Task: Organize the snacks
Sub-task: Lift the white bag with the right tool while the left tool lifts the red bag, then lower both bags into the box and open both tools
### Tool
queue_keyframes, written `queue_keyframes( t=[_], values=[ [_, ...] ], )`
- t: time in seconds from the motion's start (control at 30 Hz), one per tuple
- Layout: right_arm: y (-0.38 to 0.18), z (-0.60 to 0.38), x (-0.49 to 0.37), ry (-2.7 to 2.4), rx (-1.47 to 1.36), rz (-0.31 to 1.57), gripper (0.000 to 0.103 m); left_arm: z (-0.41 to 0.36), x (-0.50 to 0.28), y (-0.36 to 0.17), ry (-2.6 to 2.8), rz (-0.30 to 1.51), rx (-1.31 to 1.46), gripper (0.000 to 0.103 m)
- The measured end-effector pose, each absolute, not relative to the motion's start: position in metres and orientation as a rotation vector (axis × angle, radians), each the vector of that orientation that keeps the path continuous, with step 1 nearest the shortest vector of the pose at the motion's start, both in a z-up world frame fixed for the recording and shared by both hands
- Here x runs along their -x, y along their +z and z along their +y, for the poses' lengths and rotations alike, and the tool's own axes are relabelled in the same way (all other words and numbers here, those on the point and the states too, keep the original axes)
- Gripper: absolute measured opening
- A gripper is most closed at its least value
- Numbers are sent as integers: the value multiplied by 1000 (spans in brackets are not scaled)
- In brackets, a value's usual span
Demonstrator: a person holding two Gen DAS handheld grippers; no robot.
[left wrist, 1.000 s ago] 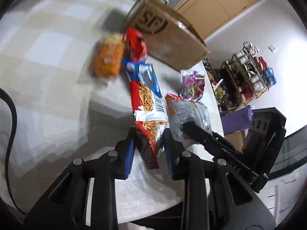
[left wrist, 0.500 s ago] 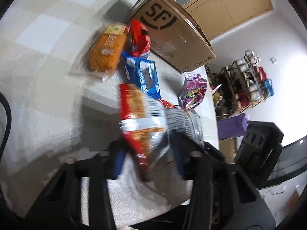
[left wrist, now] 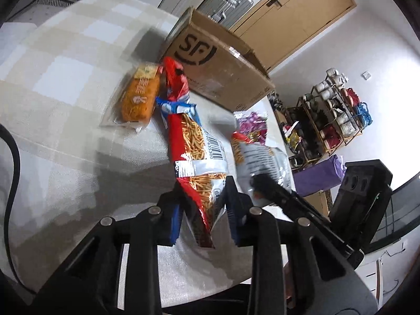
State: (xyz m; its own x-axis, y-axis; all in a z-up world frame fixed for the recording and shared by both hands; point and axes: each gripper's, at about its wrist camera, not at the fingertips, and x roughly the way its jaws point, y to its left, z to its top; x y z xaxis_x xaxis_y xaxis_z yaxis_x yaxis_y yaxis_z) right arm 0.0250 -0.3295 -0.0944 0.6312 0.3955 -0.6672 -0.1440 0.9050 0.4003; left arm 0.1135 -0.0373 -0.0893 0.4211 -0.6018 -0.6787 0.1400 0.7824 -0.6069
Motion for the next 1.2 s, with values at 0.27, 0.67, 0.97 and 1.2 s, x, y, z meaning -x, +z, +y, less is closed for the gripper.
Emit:
queue_keyframes(
  t=[0.27,0.67,0.97,1.2],
  values=[
    [-43,-334,-12,287,-300,726,45,-29,-83,-29,-436,896,370,25],
    [42,-336,-34,289,-245,615,45,-26,-83,62,-404,749,262,25],
    [74,-339,-98,259,-216,604,45,-44,-141,117,-400,711,214,25],
    [69,-347,-163,232,-204,648,45,-78,-229,121,-400,750,194,26]
  ],
)
